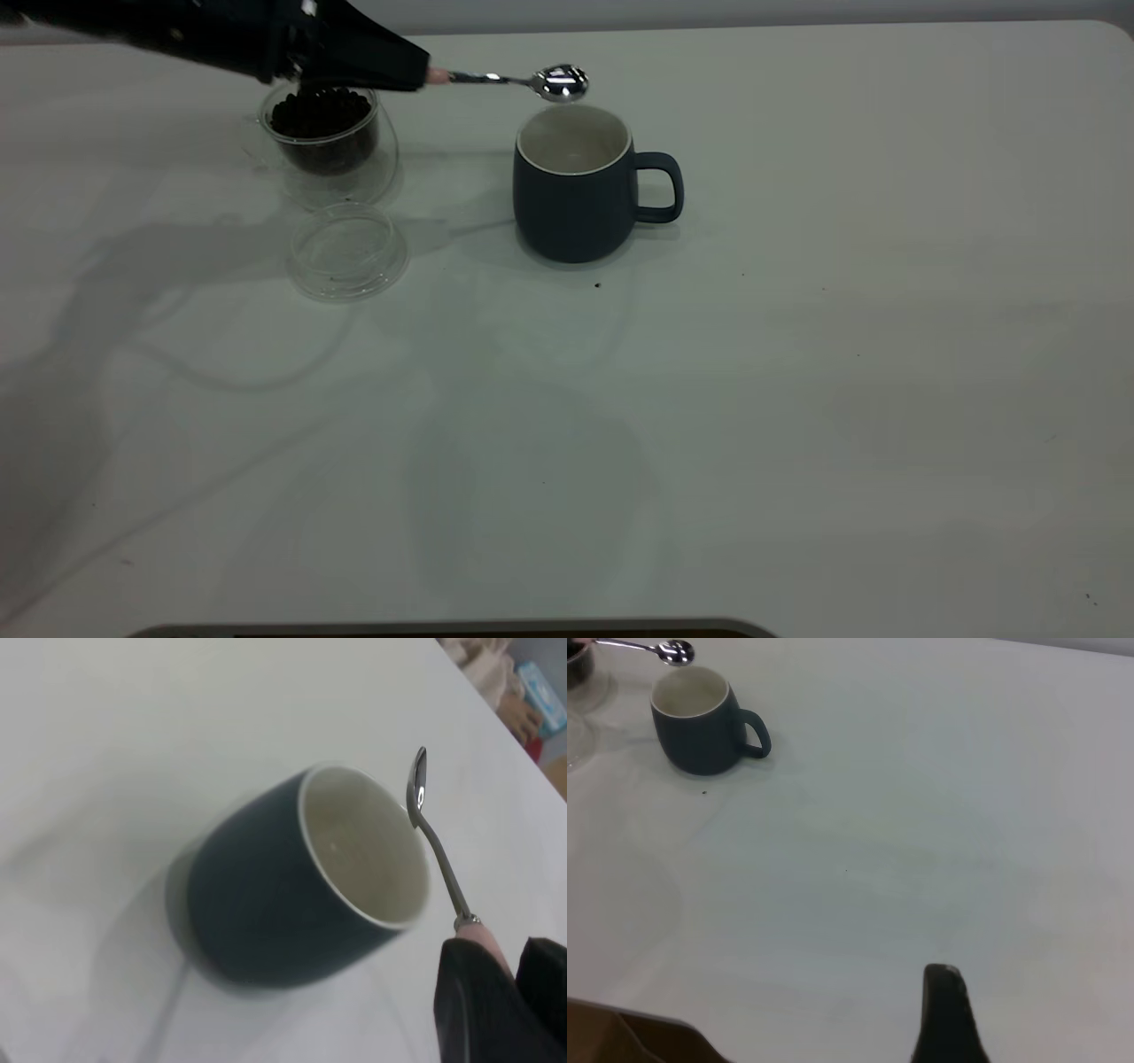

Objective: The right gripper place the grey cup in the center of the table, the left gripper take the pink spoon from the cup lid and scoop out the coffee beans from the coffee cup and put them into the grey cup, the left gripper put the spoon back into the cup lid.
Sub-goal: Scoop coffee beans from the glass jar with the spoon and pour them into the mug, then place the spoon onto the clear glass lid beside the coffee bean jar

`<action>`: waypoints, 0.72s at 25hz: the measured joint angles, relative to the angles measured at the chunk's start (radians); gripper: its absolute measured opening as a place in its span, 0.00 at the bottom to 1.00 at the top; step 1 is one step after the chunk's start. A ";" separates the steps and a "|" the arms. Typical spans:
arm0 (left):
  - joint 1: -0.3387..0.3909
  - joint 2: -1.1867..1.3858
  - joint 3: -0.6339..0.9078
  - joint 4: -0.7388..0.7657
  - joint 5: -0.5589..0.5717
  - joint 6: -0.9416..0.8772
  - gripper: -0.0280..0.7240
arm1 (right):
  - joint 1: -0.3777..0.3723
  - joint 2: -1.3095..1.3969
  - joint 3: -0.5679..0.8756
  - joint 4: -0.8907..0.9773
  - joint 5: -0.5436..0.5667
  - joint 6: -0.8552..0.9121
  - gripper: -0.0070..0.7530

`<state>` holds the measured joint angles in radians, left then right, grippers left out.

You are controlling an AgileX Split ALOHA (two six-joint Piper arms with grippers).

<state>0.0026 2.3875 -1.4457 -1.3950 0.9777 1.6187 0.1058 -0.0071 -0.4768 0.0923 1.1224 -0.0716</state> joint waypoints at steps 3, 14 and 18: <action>0.016 -0.030 0.000 0.053 0.004 -0.045 0.20 | 0.000 0.000 0.000 0.000 0.000 0.000 0.73; 0.212 -0.077 0.000 0.227 0.178 -0.315 0.20 | 0.000 0.000 0.000 0.001 0.000 0.000 0.73; 0.341 -0.071 0.000 0.341 0.178 -0.442 0.20 | 0.000 0.000 0.000 0.001 0.000 0.000 0.73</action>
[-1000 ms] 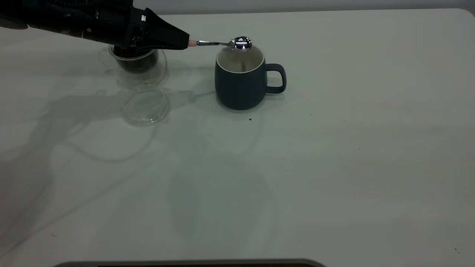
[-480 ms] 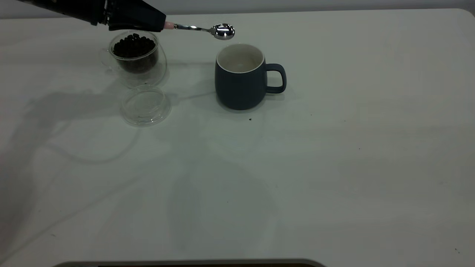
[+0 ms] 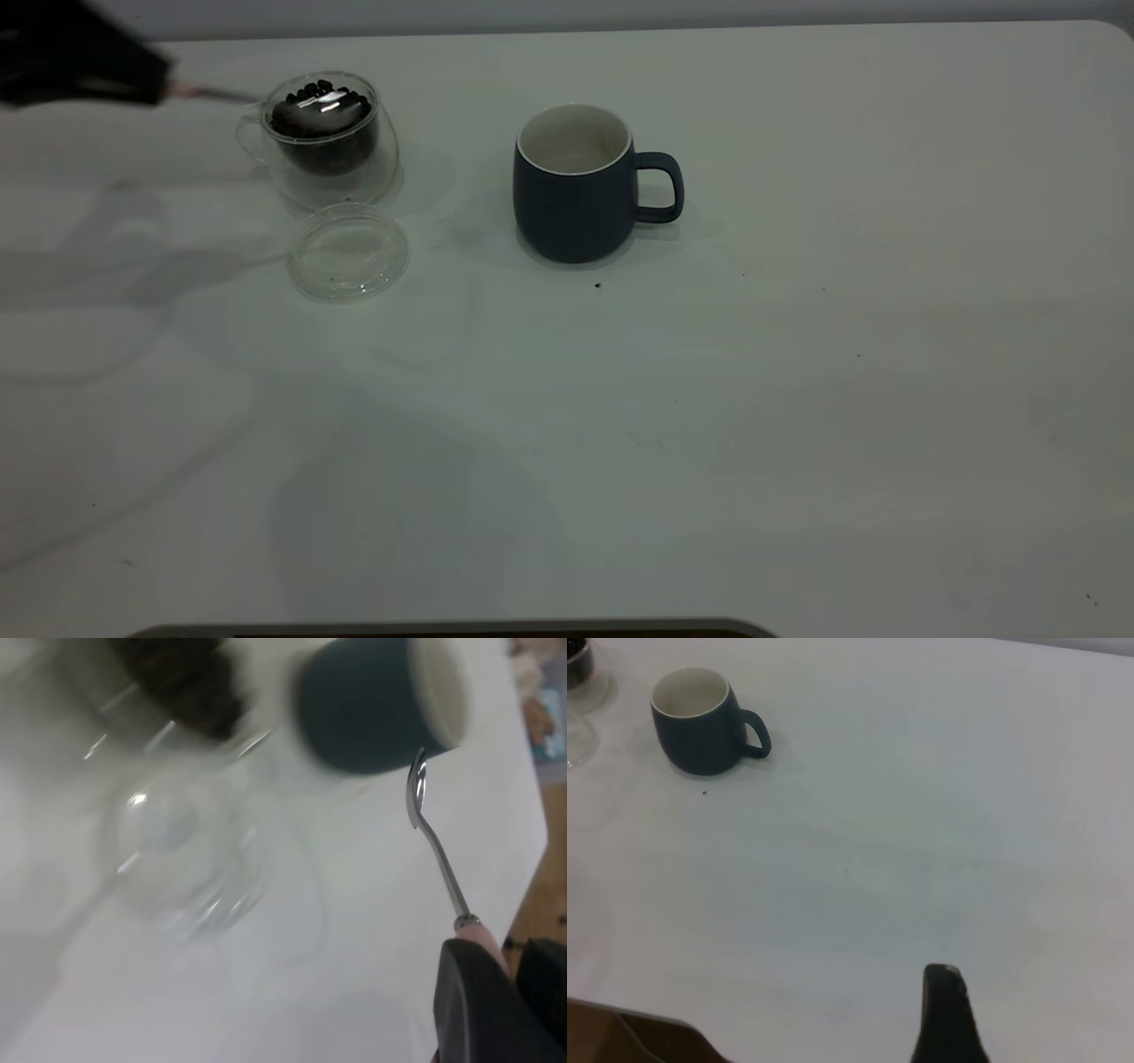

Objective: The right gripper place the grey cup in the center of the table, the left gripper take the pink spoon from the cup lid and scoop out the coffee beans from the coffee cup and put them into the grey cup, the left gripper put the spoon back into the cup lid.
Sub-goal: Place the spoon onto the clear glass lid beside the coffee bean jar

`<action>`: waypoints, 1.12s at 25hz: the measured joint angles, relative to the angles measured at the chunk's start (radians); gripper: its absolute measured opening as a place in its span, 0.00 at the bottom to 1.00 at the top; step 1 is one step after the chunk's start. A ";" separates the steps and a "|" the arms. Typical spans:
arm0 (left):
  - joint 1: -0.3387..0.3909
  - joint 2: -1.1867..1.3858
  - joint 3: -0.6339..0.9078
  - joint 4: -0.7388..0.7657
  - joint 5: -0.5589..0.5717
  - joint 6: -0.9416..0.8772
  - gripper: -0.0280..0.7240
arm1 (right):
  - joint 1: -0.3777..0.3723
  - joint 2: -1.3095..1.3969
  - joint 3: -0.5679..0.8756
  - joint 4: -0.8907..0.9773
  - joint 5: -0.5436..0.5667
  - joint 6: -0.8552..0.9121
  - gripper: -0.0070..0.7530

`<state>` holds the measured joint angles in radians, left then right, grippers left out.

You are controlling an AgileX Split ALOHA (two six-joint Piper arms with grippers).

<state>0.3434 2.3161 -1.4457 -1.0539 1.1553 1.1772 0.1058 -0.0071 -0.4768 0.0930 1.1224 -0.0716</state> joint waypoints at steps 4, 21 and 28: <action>0.076 0.027 0.000 0.060 0.000 -0.092 0.20 | 0.000 0.000 0.000 0.000 0.000 0.000 0.73; 0.029 0.203 0.000 -0.066 -0.132 -0.077 0.20 | 0.000 0.000 0.000 0.000 0.000 0.000 0.73; -0.002 0.252 -0.001 -0.097 -0.146 -0.056 0.20 | 0.000 0.000 0.000 0.000 0.000 0.000 0.73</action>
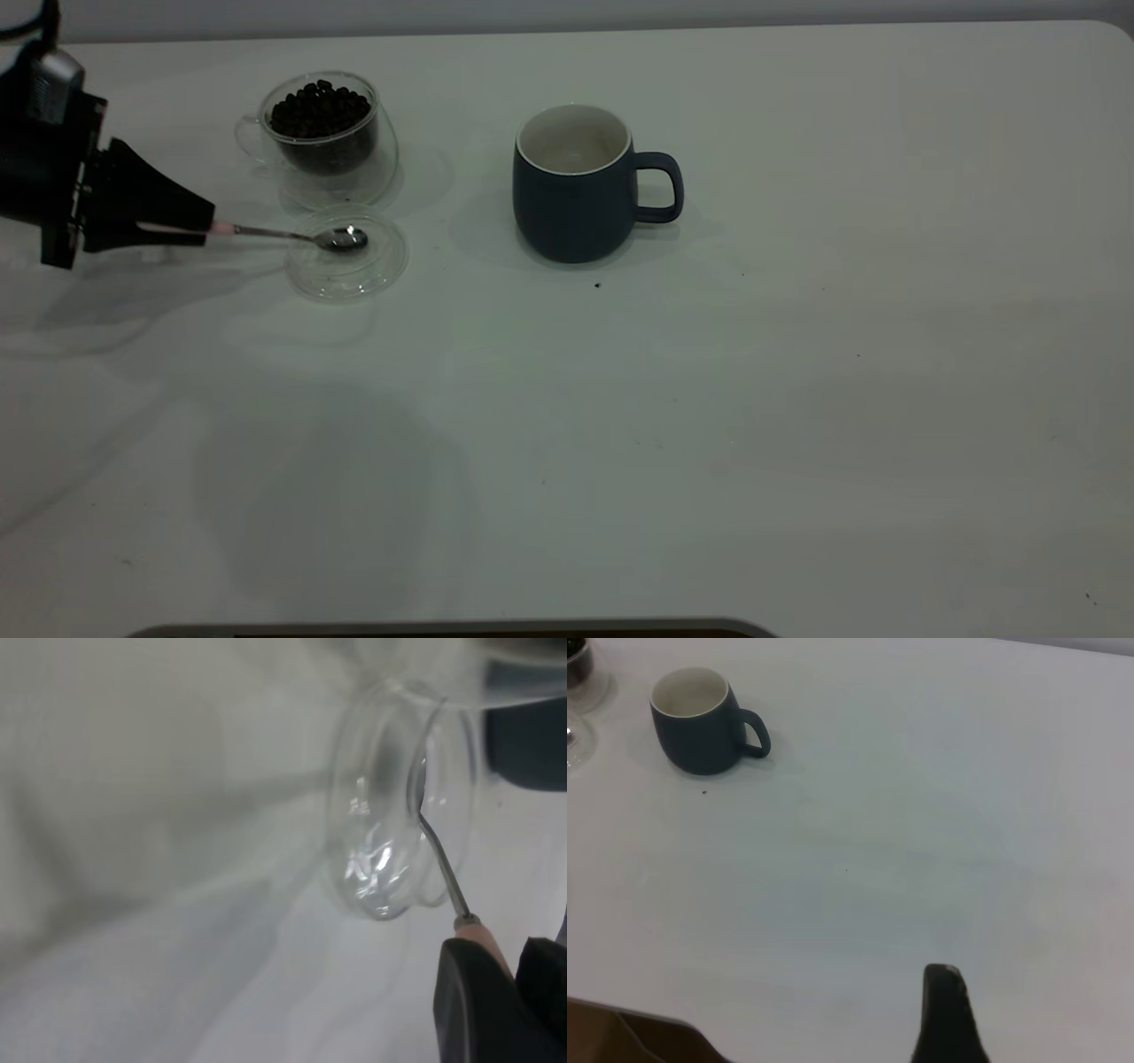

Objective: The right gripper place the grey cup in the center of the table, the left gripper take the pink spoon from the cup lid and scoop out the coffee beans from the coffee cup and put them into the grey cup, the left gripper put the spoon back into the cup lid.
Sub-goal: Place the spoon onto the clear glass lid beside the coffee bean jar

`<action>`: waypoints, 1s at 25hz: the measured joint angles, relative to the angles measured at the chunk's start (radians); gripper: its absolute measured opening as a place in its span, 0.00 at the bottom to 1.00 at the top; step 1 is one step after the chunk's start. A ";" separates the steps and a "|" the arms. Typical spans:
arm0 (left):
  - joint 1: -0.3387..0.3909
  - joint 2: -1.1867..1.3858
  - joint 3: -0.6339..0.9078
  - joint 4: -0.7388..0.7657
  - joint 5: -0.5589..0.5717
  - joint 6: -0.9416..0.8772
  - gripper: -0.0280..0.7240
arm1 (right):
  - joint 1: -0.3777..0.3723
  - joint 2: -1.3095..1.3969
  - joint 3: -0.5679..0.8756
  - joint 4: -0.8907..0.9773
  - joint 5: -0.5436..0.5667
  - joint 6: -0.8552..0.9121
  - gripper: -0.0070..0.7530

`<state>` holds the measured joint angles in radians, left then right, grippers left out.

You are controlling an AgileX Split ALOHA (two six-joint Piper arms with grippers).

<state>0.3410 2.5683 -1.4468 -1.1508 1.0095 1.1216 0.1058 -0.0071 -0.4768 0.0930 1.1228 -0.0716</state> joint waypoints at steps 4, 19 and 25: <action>-0.012 0.023 0.000 -0.005 0.012 0.000 0.20 | 0.000 0.000 0.000 0.000 0.000 0.000 0.73; -0.044 0.027 -0.005 -0.030 -0.012 -0.003 0.24 | 0.000 0.000 0.000 0.000 0.000 0.000 0.73; -0.044 0.027 -0.007 -0.029 -0.031 -0.021 0.55 | 0.000 0.000 0.000 0.000 0.000 0.000 0.73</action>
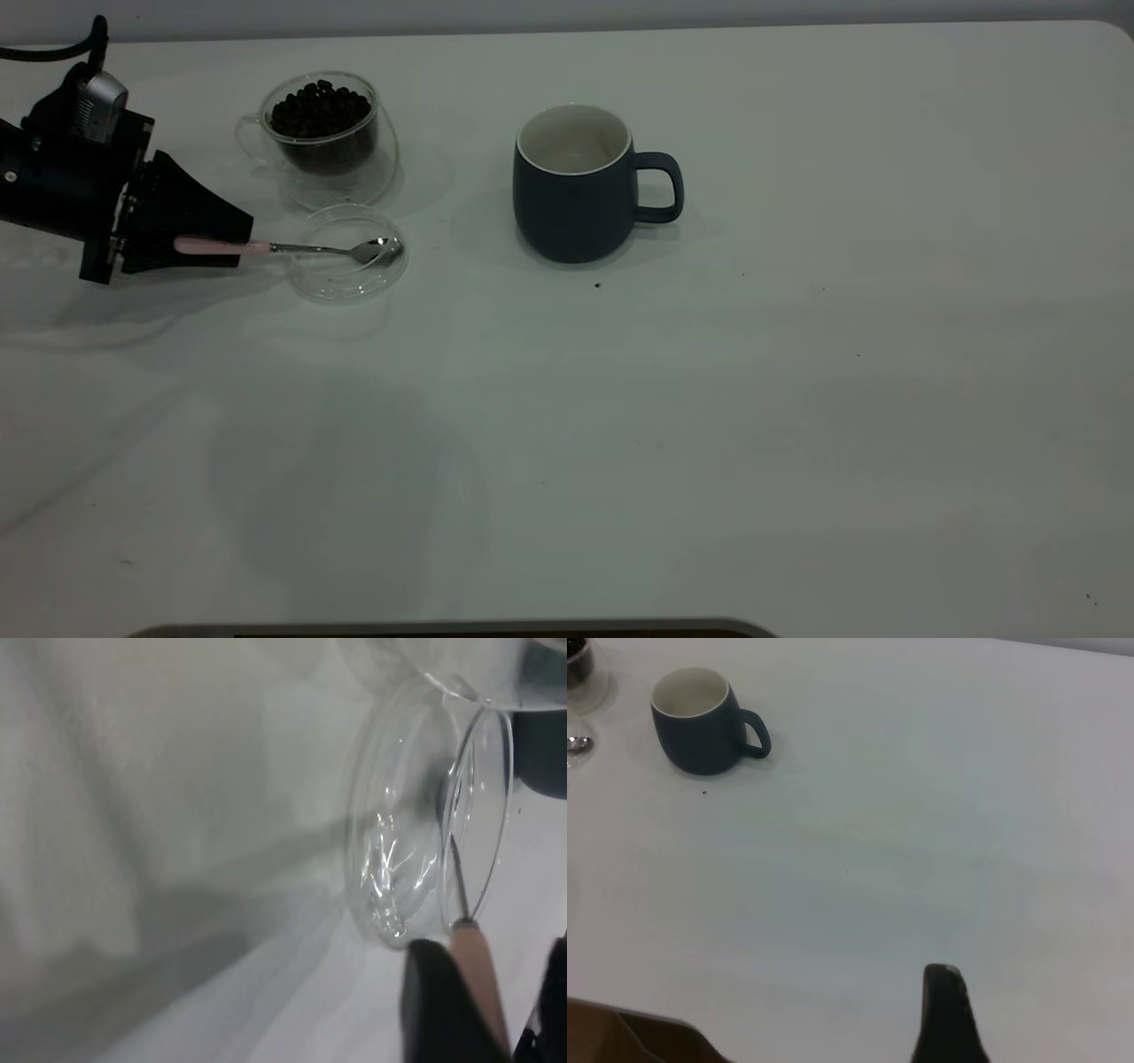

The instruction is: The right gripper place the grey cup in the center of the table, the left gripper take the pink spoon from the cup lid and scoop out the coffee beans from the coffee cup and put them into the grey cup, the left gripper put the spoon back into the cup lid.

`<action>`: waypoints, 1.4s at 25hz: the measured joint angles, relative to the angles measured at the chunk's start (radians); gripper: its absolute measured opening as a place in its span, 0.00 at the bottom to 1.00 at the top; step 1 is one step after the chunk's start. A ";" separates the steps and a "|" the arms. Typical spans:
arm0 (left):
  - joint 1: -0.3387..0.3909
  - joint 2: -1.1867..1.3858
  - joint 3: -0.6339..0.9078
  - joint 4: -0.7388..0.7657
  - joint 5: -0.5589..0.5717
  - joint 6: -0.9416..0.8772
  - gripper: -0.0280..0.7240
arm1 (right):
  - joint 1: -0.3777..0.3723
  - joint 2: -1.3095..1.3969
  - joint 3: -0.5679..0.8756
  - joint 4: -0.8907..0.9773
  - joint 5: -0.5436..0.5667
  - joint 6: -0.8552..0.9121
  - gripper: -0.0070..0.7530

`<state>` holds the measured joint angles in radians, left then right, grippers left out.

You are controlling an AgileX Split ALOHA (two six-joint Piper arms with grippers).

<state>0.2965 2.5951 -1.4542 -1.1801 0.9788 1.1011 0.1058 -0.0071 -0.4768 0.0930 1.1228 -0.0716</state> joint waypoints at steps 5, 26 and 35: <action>0.000 0.001 0.000 0.000 0.004 -0.002 0.78 | 0.000 0.000 0.000 0.000 0.000 0.000 0.73; 0.125 -0.491 -0.001 0.094 0.124 -0.193 0.81 | 0.000 0.000 0.000 0.000 0.000 0.000 0.73; -0.116 -0.947 0.000 0.851 0.184 -0.769 0.75 | 0.000 0.000 0.000 0.000 0.000 0.000 0.73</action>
<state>0.1802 1.6478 -1.4540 -0.3294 1.1623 0.3325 0.1058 -0.0071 -0.4768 0.0930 1.1228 -0.0716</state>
